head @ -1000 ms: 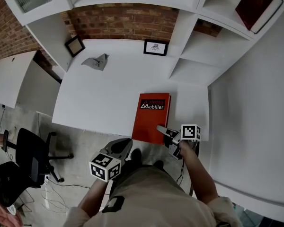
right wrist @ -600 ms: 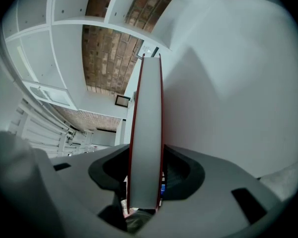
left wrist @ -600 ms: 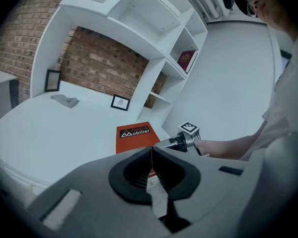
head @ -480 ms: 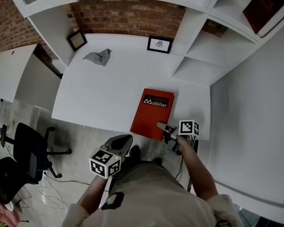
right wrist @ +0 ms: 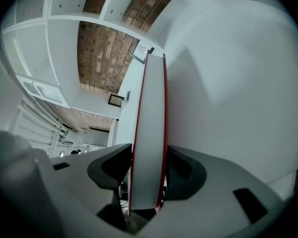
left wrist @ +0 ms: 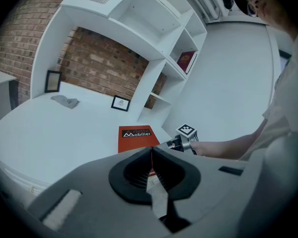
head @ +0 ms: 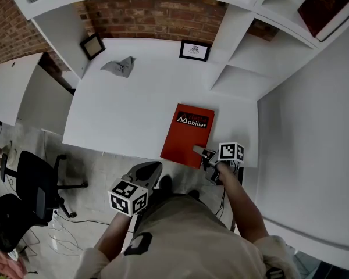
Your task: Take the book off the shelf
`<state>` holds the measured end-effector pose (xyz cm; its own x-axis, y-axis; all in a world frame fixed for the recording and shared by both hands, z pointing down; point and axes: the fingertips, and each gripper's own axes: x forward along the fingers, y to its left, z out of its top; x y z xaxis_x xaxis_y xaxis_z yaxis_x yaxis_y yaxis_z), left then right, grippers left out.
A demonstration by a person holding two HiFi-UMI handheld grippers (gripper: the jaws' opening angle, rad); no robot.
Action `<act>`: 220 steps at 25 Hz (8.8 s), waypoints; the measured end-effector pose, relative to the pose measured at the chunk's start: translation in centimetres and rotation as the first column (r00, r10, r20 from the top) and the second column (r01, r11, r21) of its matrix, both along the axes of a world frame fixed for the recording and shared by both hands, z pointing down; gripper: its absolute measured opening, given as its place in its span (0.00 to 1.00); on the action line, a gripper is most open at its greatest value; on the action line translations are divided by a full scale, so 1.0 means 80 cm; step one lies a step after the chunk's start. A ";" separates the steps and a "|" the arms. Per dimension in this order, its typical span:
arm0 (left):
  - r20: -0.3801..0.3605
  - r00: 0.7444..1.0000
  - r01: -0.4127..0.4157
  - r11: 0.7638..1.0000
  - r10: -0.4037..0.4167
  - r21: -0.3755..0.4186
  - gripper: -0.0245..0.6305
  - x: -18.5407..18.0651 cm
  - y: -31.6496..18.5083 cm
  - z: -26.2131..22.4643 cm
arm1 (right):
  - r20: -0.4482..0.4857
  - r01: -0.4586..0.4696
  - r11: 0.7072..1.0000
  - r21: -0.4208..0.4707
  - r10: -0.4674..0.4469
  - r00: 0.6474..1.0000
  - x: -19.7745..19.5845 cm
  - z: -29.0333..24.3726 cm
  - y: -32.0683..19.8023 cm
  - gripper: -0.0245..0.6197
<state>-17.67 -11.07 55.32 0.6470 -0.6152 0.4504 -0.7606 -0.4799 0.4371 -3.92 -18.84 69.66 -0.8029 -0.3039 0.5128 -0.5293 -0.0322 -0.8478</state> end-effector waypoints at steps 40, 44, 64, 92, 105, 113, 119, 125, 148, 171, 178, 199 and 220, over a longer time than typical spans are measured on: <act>0.058 0.993 0.098 0.992 -0.102 0.082 0.05 -0.035 -0.008 -0.022 | -0.454 0.147 0.943 0.298 0.004 0.891 0.038 0.011 -0.017 0.43; 0.048 0.997 0.063 0.994 -0.068 0.084 0.05 -0.007 0.002 -0.023 | -0.369 0.043 0.929 0.368 0.103 0.924 0.055 -0.030 -0.004 0.43; 0.022 0.985 -0.174 0.976 0.173 0.128 0.05 0.162 -0.013 -0.055 | -0.213 -0.083 0.909 0.409 0.183 0.960 0.139 -0.127 0.072 0.43; -0.020 0.985 -0.163 0.972 0.169 0.172 0.05 0.107 -0.081 -0.072 | -0.294 -0.036 0.494 0.869 0.572 0.766 0.243 -0.438 -0.136 0.43; 0.025 0.996 -0.094 0.983 0.091 0.159 0.05 0.177 -0.114 -0.078 | -0.163 0.091 0.137 0.986 0.770 0.616 0.356 -0.669 -0.299 0.45; 0.038 0.998 -0.052 0.987 0.046 0.154 0.05 0.184 -0.127 -0.072 | -0.206 0.157 0.136 0.978 0.742 0.638 0.343 -0.680 -0.351 0.46; 0.027 0.999 -0.031 0.986 0.027 0.164 0.05 0.176 -0.131 -0.075 | -0.198 0.160 0.124 0.979 0.742 0.641 0.339 -0.687 -0.362 0.46; 0.013 1.000 -0.014 0.985 0.012 0.173 0.05 0.166 -0.126 -0.073 | -0.212 0.167 0.138 0.976 0.764 0.609 0.343 -0.686 -0.368 0.44; -0.012 0.999 -0.041 0.983 0.044 0.180 0.05 0.118 -0.098 -0.074 | -0.139 0.097 0.099 0.990 0.710 0.691 0.304 -0.693 -0.270 0.36; -0.046 0.968 -0.239 0.959 0.249 0.150 0.05 0.093 -0.020 -0.051 | -0.300 0.326 0.140 0.935 0.804 0.513 0.241 -0.634 -0.065 0.36; -0.037 0.955 -0.286 0.948 0.293 0.139 0.05 0.101 -0.001 -0.045 | -0.327 0.265 0.213 0.940 0.780 0.534 0.242 -0.567 -0.015 0.36; 0.017 0.992 -0.126 0.983 0.124 0.136 0.05 0.170 0.009 -0.048 | 0.168 -0.315 0.785 0.534 0.266 0.949 0.257 -0.296 0.007 0.36; 0.095 0.987 0.125 0.988 -0.133 0.089 0.05 0.126 0.018 -0.039 | 0.199 -0.107 0.992 0.068 0.091 0.976 0.235 -0.048 0.027 0.37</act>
